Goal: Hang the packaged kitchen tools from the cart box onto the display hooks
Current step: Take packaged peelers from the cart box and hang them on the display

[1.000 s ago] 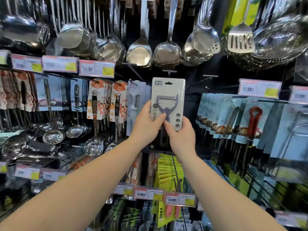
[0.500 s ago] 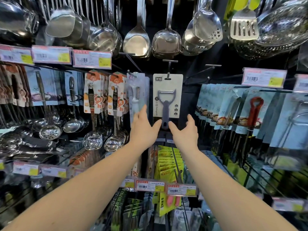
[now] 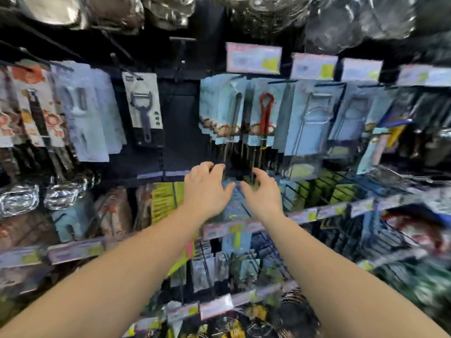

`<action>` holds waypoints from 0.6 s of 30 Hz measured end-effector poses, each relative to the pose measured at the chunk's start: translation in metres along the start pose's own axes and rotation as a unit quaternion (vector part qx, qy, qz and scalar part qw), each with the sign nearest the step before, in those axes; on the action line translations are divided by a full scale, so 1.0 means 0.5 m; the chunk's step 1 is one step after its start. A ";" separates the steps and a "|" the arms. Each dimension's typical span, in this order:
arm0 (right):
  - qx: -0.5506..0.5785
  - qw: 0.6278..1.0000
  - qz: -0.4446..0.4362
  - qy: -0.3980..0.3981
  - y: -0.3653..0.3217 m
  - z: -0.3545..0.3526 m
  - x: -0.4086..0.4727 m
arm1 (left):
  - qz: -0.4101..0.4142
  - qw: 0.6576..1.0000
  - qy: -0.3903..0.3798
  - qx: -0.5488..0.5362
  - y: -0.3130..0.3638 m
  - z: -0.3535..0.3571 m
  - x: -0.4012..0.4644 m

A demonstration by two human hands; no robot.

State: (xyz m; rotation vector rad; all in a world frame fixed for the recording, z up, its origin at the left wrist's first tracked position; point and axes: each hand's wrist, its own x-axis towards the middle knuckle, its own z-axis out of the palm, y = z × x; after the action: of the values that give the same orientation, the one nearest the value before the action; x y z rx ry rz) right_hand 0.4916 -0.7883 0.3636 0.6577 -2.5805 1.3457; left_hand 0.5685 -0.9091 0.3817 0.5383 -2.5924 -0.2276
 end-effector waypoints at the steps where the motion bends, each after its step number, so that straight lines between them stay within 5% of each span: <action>1: -0.034 0.999 0.003 0.006 0.039 -0.038 0.002 | 0.017 1.000 -0.012 0.015 0.047 0.014 0.004; 9: -0.244 0.964 0.073 0.070 0.380 -0.457 -0.030 | 0.141 0.983 -0.118 0.023 0.540 0.171 -0.018; 18: -0.294 0.923 0.197 0.149 0.662 -0.825 -0.097 | 0.277 0.943 -0.178 -0.037 1.027 0.316 -0.071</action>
State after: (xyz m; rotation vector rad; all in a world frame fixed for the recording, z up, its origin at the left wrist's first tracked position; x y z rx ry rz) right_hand 0.3603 -0.2741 0.3430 -0.1609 -2.7154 0.5935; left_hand 0.3494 -0.4175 0.3581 -0.3000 -2.9408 -0.2433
